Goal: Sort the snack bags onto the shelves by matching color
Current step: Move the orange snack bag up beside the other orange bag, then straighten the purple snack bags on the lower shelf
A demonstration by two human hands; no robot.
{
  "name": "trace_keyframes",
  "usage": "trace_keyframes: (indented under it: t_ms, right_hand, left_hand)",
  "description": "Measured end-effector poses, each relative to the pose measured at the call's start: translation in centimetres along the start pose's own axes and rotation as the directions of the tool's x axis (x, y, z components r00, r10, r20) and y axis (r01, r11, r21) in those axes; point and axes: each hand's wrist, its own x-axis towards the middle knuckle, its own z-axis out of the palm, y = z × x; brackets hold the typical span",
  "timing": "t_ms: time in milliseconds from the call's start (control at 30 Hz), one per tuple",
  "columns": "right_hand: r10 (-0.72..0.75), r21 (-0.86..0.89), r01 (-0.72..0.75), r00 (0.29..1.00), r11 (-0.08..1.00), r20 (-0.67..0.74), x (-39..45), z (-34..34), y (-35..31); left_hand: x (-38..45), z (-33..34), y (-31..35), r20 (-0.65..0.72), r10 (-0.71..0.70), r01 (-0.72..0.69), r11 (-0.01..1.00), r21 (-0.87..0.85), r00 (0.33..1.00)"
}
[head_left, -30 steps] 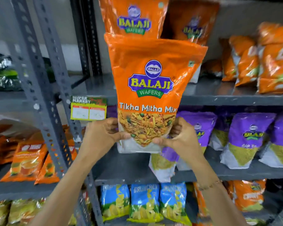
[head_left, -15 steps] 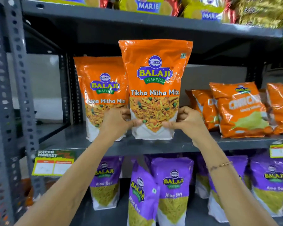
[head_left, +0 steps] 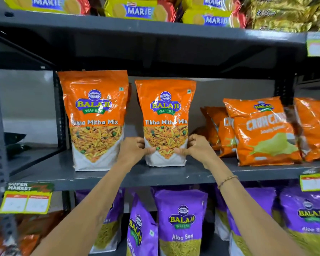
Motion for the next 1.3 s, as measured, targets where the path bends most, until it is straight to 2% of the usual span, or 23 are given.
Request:
trace_keyframes:
  t_ms: [133,333,467,567,600,667,733,767,833,900,967,1033,1100,1167,1200,1233,1300]
  right_hand:
    - [-0.016,0.043,0.015,0.999,0.999,0.029,0.5,-0.4,0.9]
    - [-0.06,-0.003,0.06,0.995,0.998,0.075,1.1,-1.1,1.8]
    - [-0.044,-0.083,0.053,0.993,0.995,0.108,0.9,-1.0,2.0]
    - [-0.033,-0.214,0.059,0.992,0.975,0.123,-0.4,-1.1,1.3]
    - [-0.076,-0.244,0.09,0.995,0.966,0.065,-1.3,-0.9,1.0]
    - [-0.23,-0.218,0.186,0.953,0.958,-0.195,-3.8,0.0,0.6]
    - [-0.352,-0.113,0.338,0.823,0.934,-0.446,-7.1,1.8,0.5]
    - [-0.39,-0.088,0.404,0.769,0.91,-0.506,-8.8,3.0,0.7]
    - [-0.426,-0.019,0.489,0.738,0.872,-0.524,-12.5,5.8,1.5]
    - [-0.417,0.104,0.512,0.788,0.853,-0.453,-16.1,8.8,3.2]
    - [-0.386,0.161,0.455,0.86,0.876,-0.335,-19.3,11.6,5.6]
    - [-0.313,0.152,0.348,0.926,0.925,-0.212,-22.0,14.0,8.6]
    - [-0.19,0.122,0.208,0.971,0.971,-0.144,-24.5,15.8,12.2]
    - [-0.036,0.088,0.05,0.988,0.995,-0.153,-26.2,16.9,15.6]
    - [0.057,0.078,-0.044,0.983,0.996,-0.175,-26.7,17.3,17.2]
    - [0.146,0.074,-0.134,0.969,0.988,-0.197,-26.9,17.8,18.7]
    - [0.22,0.038,-0.217,0.961,0.975,-0.17,-26.3,18.6,20.7]
  left_hand:
    - [0.1,0.6,-0.2,-0.037,0.009,-0.008,1.0,0.023,0.999]
    - [0.3,1.6,-0.1,-0.055,0.056,-0.05,0.994,0.096,0.997]
    - [0.5,1.6,-0.6,-0.037,0.052,-0.046,0.986,0.158,0.998]
    - [-0.2,1.8,-0.7,-0.042,0.071,-0.057,0.96,0.274,0.997]
    - [-0.6,1.7,-0.7,-0.081,0.09,-0.06,0.947,0.315,0.993]
    - [-1.8,1.3,-0.7,-0.185,0.159,-0.093,0.941,0.326,0.97]
    - [-3.4,0.9,-0.7,-0.252,0.221,-0.17,0.963,0.208,0.942]
    - [-4.4,0.6,-0.8,-0.258,0.233,-0.203,0.97,0.136,0.938]
    - [-6.9,0.5,-1.2,-0.241,0.228,-0.234,0.972,0.004,0.943]
    - [-9.7,0.5,-2.3,-0.204,0.221,-0.246,0.963,-0.108,0.954]
    - [-12.0,0.6,-4.7,-0.162,0.211,-0.233,0.964,-0.125,0.964]
    - [-13.7,0.7,-8.1,-0.119,0.143,-0.154,0.984,-0.088,0.982]
    - [-14.8,0.8,-12.0,-0.149,0.013,-0.026,0.996,-0.084,0.989]
    - [-15.2,0.9,-15.9,-0.233,-0.143,0.118,0.986,-0.12,0.962]
    - [-15.1,0.8,-18.0,-0.262,-0.218,0.204,0.976,-0.082,0.94]
    - [-14.9,0.8,-20.1,-0.265,-0.279,0.297,0.954,0.031,0.923]
    - [-13.8,0.9,-24.5,-0.106,-0.401,0.413,0.854,0.316,0.91]
